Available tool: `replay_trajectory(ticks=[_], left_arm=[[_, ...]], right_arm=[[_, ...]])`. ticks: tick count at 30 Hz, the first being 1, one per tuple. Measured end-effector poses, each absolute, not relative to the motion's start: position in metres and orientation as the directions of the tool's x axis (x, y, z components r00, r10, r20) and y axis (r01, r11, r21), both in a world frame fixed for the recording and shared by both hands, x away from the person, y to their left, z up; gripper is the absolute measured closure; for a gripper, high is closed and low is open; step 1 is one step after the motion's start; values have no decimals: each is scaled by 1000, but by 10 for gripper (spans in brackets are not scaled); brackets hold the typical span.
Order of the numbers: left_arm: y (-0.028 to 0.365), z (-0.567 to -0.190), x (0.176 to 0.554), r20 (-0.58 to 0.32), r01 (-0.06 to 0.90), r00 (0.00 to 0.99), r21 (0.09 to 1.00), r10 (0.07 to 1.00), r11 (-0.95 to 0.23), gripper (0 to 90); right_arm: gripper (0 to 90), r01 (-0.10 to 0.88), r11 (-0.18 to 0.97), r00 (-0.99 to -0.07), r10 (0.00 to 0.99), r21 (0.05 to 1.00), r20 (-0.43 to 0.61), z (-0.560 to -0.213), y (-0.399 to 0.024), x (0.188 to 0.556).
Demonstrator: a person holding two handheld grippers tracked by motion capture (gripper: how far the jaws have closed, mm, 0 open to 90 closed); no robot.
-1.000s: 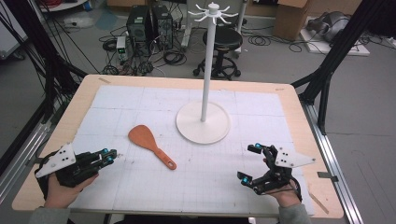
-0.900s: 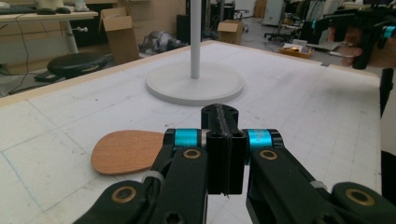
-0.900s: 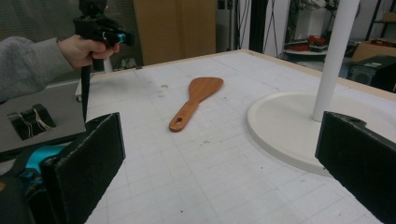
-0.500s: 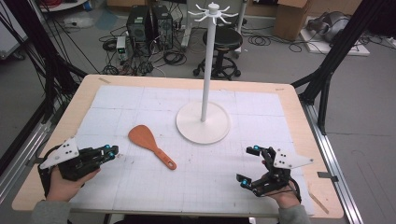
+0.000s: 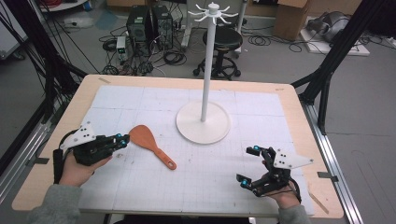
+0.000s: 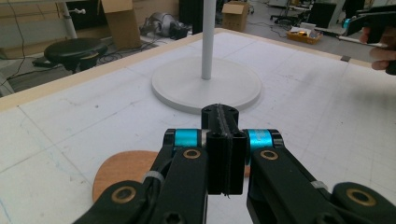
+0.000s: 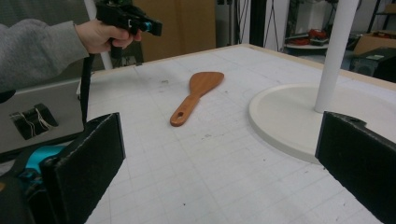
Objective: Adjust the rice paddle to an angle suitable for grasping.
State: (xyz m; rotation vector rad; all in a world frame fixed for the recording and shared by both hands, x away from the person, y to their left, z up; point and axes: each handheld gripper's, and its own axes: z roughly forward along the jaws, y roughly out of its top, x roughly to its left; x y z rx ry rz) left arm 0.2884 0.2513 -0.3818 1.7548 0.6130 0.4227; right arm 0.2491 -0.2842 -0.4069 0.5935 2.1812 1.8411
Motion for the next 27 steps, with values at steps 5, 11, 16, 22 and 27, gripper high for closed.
replay_trajectory(ticks=[5, 11, 16, 22, 27], left_arm=[[241, -376, 302, -42, 200, 799, 959, 600, -200, 896], [224, -369, 321, -32, 225, 799, 942, 601, -249, 896], [212, -366, 331, -43, 222, 795, 949, 605, -224, 896], [196, -371, 346, -15, 215, 806, 939, 592, -268, 896], [191, -378, 355, -26, 239, 794, 932, 607, -273, 896]], right_arm=[[0, 162, 111, -886, 455, 981, 95, -406, -287, 249], [0, 165, 117, -887, 453, 979, 96, -406, -286, 249], [0, 159, 110, -878, 469, 981, 89, -406, -288, 249], [0, 159, 91, -878, 469, 983, 98, -405, -289, 249], [0, 152, 69, -877, 469, 986, 102, -402, -290, 248]])
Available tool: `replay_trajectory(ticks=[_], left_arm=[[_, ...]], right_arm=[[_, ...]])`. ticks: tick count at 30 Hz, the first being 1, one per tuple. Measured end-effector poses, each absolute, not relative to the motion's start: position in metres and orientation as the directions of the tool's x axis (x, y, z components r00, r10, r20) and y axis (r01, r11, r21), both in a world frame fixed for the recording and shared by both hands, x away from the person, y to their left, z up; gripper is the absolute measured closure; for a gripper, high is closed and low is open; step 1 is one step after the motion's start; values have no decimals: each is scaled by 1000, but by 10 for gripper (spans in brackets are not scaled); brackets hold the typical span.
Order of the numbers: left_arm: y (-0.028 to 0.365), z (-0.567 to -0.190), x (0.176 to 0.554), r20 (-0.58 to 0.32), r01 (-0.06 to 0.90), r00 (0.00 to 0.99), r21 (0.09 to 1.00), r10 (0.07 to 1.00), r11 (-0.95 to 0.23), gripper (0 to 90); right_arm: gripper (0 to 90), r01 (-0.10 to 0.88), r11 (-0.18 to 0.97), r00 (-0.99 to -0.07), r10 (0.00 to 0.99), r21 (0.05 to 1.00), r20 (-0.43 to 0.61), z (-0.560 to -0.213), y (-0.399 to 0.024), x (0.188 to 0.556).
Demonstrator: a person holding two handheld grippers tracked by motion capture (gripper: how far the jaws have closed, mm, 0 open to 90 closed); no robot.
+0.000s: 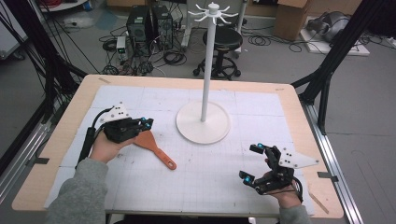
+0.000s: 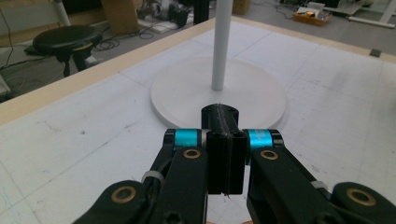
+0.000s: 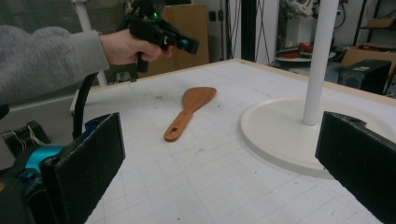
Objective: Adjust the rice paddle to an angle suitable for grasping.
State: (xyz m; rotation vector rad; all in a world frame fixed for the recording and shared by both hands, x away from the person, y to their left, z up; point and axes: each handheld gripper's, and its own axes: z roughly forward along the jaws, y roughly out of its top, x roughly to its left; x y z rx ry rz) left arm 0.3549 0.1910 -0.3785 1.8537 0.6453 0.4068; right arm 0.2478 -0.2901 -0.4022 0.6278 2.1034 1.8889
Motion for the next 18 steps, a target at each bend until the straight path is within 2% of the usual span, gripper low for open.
replay_trajectory(ticks=[3, 9, 13, 18], left_arm=[[187, -388, 362, -21, 273, 785, 909, 619, -315, 896], [179, -401, 373, -46, 302, 781, 901, 623, -312, 896], [181, -405, 387, -64, 346, 760, 882, 647, -320, 896], [177, -403, 400, -59, 346, 758, 881, 650, -323, 896]], right_arm=[[0, 149, 56, -874, 474, 987, 105, -402, -291, 248], [0, 133, 5, -872, 476, 991, 114, -398, -295, 246], [0, 137, 3, -869, 480, 991, 118, -399, -297, 246], [0, 153, 17, -869, 479, 988, 126, -402, -297, 246]])
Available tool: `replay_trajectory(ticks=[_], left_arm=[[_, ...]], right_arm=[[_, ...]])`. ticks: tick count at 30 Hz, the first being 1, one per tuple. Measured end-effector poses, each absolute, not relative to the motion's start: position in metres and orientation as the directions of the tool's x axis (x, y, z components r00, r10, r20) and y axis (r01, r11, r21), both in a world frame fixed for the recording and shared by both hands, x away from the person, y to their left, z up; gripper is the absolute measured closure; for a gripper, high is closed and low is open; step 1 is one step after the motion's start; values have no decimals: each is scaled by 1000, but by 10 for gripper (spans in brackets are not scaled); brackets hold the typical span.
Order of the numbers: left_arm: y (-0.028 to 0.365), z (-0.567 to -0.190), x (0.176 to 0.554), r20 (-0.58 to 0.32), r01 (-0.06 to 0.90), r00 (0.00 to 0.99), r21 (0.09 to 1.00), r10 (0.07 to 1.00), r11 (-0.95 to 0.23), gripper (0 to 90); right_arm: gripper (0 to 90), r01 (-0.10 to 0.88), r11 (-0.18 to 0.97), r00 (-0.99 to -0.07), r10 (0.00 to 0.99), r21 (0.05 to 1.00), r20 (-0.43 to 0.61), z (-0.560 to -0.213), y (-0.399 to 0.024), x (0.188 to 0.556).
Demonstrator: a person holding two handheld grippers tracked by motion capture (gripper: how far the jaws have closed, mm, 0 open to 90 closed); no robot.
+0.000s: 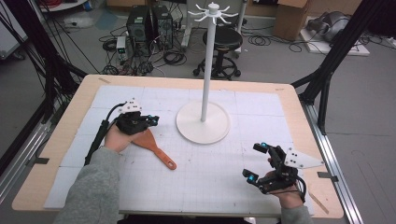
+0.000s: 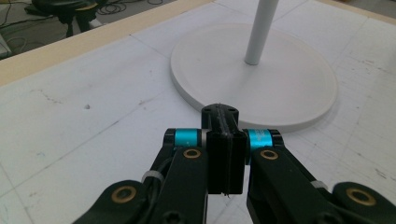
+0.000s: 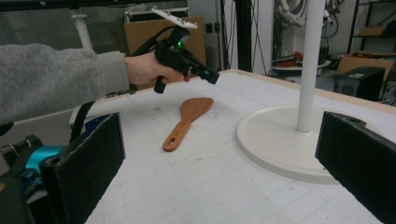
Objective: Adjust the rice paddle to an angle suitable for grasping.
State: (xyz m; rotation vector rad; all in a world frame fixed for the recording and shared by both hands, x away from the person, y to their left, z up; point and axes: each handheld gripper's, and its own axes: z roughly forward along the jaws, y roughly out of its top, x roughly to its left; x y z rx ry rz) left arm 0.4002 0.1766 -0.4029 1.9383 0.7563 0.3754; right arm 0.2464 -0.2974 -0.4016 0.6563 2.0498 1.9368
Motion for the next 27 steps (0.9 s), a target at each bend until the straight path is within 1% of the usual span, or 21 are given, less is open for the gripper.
replay_trajectory(ticks=[4, 11, 13, 20, 27], left_arm=[[175, -410, 411, -39, 381, 749, 842, 661, -382, 896], [171, -424, 420, -16, 414, 732, 804, 681, -427, 896], [172, -427, 422, -24, 439, 716, 793, 698, -423, 896], [176, -437, 428, -5, 484, 694, 744, 720, -460, 896], [175, -440, 428, 17, 491, 685, 727, 728, -480, 896]], right_arm=[[0, 157, 24, -870, 477, 987, 127, -404, -297, 248], [0, 165, 25, -867, 481, 986, 133, -405, -299, 249], [0, 165, 25, -868, 479, 986, 133, -406, -299, 249], [0, 179, 32, -866, 479, 983, 142, -408, -300, 246], [0, 183, 30, -858, 493, 983, 145, -410, -304, 244]])
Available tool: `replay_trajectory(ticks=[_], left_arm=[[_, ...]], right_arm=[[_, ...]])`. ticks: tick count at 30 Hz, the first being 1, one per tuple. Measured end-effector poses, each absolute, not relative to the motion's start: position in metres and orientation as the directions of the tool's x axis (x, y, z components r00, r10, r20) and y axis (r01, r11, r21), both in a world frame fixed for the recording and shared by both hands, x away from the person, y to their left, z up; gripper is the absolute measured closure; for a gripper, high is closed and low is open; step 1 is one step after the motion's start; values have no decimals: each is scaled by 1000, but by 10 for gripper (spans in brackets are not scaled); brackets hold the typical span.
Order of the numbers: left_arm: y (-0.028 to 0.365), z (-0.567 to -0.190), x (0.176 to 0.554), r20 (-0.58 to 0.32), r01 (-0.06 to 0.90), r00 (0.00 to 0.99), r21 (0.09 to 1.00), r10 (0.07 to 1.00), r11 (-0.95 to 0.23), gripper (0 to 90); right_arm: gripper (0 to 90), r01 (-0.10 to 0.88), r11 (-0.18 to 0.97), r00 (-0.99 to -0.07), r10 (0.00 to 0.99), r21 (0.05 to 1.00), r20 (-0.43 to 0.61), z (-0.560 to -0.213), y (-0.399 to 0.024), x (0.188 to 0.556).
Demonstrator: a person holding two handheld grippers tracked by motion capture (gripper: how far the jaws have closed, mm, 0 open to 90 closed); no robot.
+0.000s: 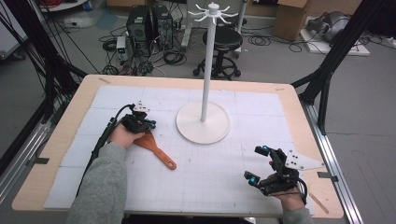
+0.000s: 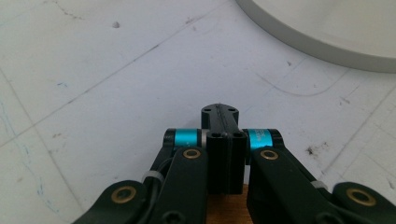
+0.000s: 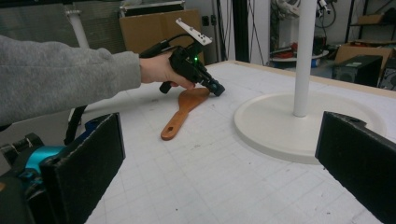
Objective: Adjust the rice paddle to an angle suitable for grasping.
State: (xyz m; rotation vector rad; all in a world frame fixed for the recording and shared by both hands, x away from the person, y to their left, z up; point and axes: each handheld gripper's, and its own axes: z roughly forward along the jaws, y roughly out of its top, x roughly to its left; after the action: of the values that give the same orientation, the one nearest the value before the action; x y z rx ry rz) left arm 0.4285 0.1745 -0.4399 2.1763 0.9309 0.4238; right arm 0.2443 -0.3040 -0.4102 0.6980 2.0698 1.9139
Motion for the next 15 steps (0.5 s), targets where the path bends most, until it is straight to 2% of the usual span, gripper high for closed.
replay_trajectory(ticks=[11, 15], left_arm=[[175, -433, 416, 42, 524, 687, 664, 725, -534, 897], [179, -433, 407, 37, 520, 690, 669, 723, -531, 897]], right_arm=[[0, 186, 52, -859, 493, 981, 136, -411, -302, 243], [0, 180, 48, -865, 484, 982, 135, -410, -301, 243]])
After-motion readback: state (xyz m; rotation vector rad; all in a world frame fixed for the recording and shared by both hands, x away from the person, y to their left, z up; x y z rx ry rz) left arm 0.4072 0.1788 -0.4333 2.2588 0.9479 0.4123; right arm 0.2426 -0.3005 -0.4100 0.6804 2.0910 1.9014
